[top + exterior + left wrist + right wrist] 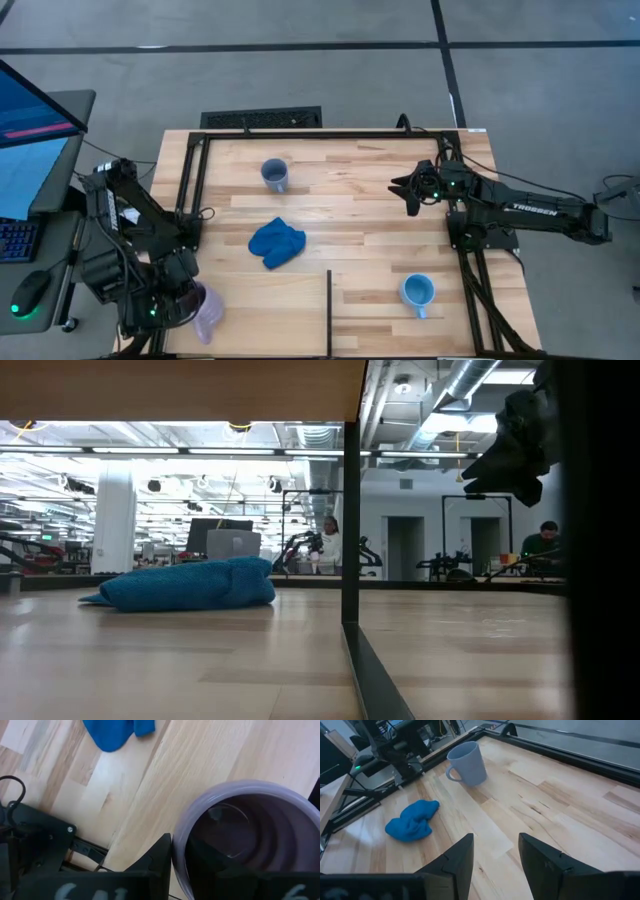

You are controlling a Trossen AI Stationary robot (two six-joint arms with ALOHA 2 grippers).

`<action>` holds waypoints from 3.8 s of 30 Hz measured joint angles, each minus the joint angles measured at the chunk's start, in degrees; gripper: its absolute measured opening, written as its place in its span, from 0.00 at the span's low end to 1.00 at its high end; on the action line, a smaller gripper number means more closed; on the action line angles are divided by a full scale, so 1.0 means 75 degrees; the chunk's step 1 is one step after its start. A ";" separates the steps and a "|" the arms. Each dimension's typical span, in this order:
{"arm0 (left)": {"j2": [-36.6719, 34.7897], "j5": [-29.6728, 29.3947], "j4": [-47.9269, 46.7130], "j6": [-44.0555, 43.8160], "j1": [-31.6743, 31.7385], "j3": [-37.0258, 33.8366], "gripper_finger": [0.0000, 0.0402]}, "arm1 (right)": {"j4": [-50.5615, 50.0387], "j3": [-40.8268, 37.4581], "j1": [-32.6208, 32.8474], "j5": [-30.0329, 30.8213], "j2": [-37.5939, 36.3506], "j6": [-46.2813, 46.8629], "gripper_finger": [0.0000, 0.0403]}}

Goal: Stack small to large cups/mugs on shelf
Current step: Put the violet cup on the shelf

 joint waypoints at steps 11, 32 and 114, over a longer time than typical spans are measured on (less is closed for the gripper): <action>0.0000 -0.0113 -0.0013 0.0127 0.0000 0.0003 0.10 | -0.0003 0.0000 0.0003 0.0000 0.0000 0.0047 0.44; -0.0009 -0.0075 -0.0026 0.0157 0.0003 0.0009 0.10 | -0.0003 0.0000 0.0003 0.0000 0.0000 0.0056 0.44; -0.0009 0.0368 0.0088 0.1169 0.0921 0.0012 0.31 | -0.0006 -0.0003 0.0001 0.0000 0.0002 0.0126 0.44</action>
